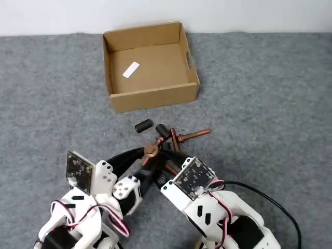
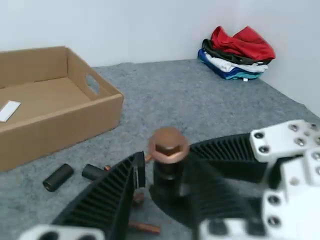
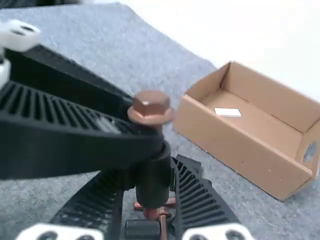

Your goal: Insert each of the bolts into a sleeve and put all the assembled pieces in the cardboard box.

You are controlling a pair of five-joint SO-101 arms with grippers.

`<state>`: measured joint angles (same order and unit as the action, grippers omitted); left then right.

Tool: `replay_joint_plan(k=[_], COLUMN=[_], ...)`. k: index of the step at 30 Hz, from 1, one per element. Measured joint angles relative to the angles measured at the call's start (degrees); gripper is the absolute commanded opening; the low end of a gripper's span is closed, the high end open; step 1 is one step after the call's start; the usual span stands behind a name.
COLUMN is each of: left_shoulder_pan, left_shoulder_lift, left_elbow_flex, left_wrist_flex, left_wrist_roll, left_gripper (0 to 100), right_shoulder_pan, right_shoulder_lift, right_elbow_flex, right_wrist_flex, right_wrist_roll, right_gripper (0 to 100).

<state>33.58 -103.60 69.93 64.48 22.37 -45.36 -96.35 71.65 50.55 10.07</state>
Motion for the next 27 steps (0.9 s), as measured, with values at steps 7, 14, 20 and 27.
replay_joint_plan(k=[7, 14, 20, 27], left_shoulder_pan=[0.0, -0.1, -7.9, -23.0], left_shoulder_lift=[0.0, 0.0, 0.0, 0.0], left_elbow_flex=[0.1, -2.9, -5.7, -4.9], left_wrist_flex=[0.8, 0.8, 0.8, 0.6], left_wrist_roll=[-0.4, -0.7, -4.7, -11.0], left_gripper=[21, 21, 6, 0], right_shoulder_pan=[-0.2, -0.3, 1.2, 14.9], right_shoulder_lift=[0.0, 0.0, 0.0, 10.8], right_elbow_flex=[0.1, 0.1, 0.1, -6.6], right_wrist_flex=[0.0, 0.0, 1.8, 3.3], right_wrist_roll=[0.2, 0.1, -3.5, -17.3], right_gripper=[0.8, 0.8, 0.8, 0.8])
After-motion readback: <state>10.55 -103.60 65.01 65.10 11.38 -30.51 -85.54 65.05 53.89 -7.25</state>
